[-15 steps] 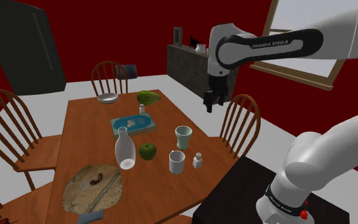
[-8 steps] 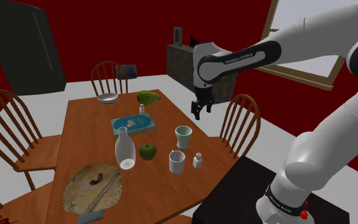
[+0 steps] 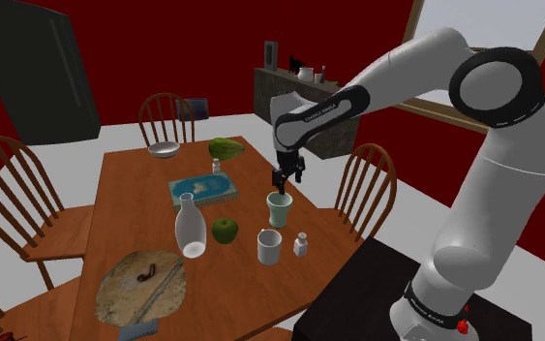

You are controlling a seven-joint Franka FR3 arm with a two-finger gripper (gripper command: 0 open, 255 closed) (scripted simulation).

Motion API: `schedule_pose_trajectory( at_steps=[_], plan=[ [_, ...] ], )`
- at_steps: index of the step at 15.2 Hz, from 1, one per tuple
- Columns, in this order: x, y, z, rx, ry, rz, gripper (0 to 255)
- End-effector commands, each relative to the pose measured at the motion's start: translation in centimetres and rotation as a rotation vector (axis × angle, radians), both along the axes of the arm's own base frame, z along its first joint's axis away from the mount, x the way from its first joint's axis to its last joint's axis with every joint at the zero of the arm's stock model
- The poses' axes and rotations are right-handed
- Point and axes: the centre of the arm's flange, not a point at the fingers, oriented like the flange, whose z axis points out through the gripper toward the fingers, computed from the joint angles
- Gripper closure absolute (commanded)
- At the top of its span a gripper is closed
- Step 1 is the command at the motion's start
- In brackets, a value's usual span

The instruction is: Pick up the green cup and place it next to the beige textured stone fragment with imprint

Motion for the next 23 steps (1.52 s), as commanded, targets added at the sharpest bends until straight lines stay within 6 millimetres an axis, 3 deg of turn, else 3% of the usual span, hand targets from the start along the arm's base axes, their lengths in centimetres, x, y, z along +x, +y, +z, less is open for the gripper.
schedule_pose_trajectory(
  at_steps=[1, 10, 18, 23],
  plan=[
    [1.8, 0.3, -2.1, -0.005, 0.006, 0.006, 0],
    [9.6, 0.7, -11.4, -0.031, 0.035, 0.028, 0],
    [9.2, 0.0, -15.4, -0.032, 0.036, 0.029, 0],
    [9.2, 0.0, -15.4, -0.032, 0.036, 0.029, 0]
  ],
)
